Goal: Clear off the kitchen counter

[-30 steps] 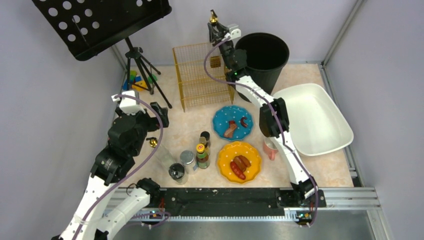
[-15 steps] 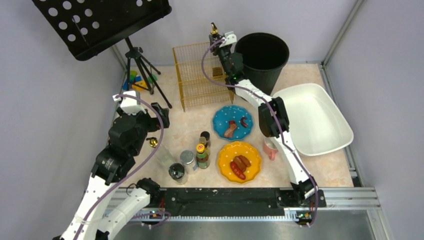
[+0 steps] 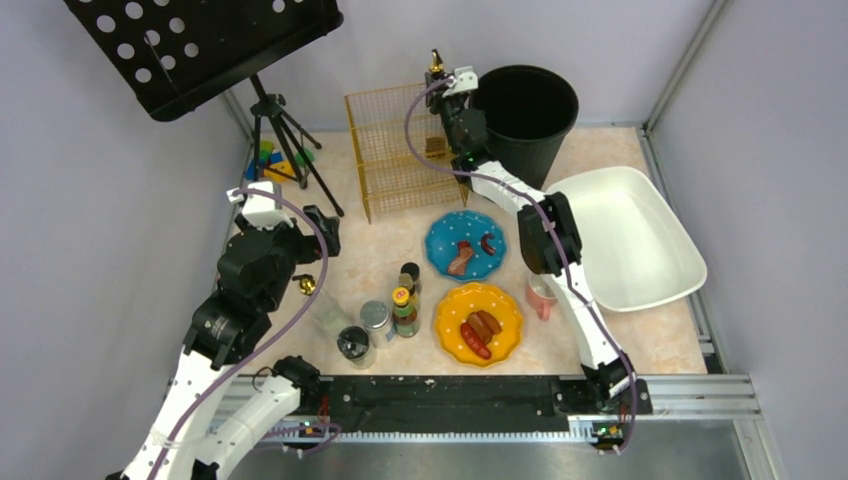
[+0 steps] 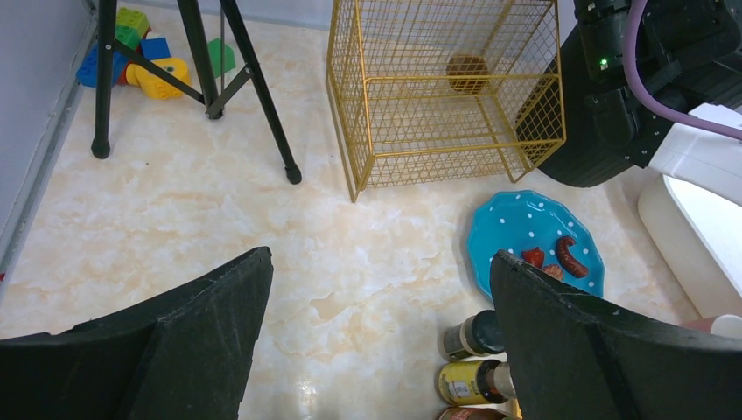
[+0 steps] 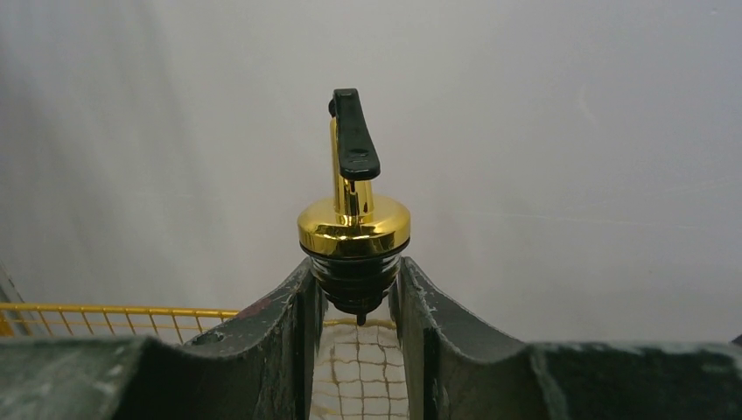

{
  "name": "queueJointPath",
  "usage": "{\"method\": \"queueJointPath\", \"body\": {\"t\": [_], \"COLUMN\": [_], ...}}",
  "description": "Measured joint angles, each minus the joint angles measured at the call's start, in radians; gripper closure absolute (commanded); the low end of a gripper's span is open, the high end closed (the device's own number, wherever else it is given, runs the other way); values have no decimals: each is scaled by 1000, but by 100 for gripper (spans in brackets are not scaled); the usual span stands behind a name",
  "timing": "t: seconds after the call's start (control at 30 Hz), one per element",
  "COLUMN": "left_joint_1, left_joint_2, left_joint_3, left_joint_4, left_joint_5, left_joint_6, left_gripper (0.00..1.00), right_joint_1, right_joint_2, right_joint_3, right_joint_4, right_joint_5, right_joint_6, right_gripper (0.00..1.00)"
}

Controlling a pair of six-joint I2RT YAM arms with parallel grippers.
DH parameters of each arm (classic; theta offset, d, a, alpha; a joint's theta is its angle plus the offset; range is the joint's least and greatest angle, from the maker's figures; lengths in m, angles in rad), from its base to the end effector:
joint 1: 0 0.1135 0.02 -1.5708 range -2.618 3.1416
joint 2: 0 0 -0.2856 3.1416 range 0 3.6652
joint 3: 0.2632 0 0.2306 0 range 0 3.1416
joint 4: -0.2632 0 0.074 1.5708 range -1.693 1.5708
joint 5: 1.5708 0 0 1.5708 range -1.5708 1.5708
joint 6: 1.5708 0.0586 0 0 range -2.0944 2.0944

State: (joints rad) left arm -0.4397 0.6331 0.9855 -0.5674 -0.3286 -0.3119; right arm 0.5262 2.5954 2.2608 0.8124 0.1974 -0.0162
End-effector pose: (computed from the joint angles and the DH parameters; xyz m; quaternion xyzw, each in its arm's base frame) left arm 0.1026 -0.0274 0.3880 -0.0533 0.7734 -0.1086 0.6223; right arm 0.5339 0.2968 0.3059 -0.0574 0.5208 0.1649 0.8356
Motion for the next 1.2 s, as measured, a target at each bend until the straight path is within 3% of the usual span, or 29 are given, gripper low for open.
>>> {"method": "queueJointPath", "body": {"t": [0.3,0.37,0.73,1.0,1.2], "left_joint_1": [1,2,3,4,5], "left_joint_2": [-3,-6,-60,-109,-147], "left_joint_3": [-14,-20,-52,-67,-75], "left_joint_4": [2,5,26,43,46], "left_joint_5": [0,-1,-22,-74,-141], "left_joint_6": [0,0,1,0,-2], "left_gripper": [2,2,2,2,2], "right_joint_1": [18,29,124,147,199], "right_joint_2": [-73,-92,-301,-632,-908], "right_joint_3": [-111,-133,-295,-671,-898], "right_joint_4": [28,31,57,54,-49], "right_joint_5": [12,16,98,114,-3], "right_joint_6": [-11,-31,-154,-147,-73], "right_gripper": [29,26,21,21,23]}}
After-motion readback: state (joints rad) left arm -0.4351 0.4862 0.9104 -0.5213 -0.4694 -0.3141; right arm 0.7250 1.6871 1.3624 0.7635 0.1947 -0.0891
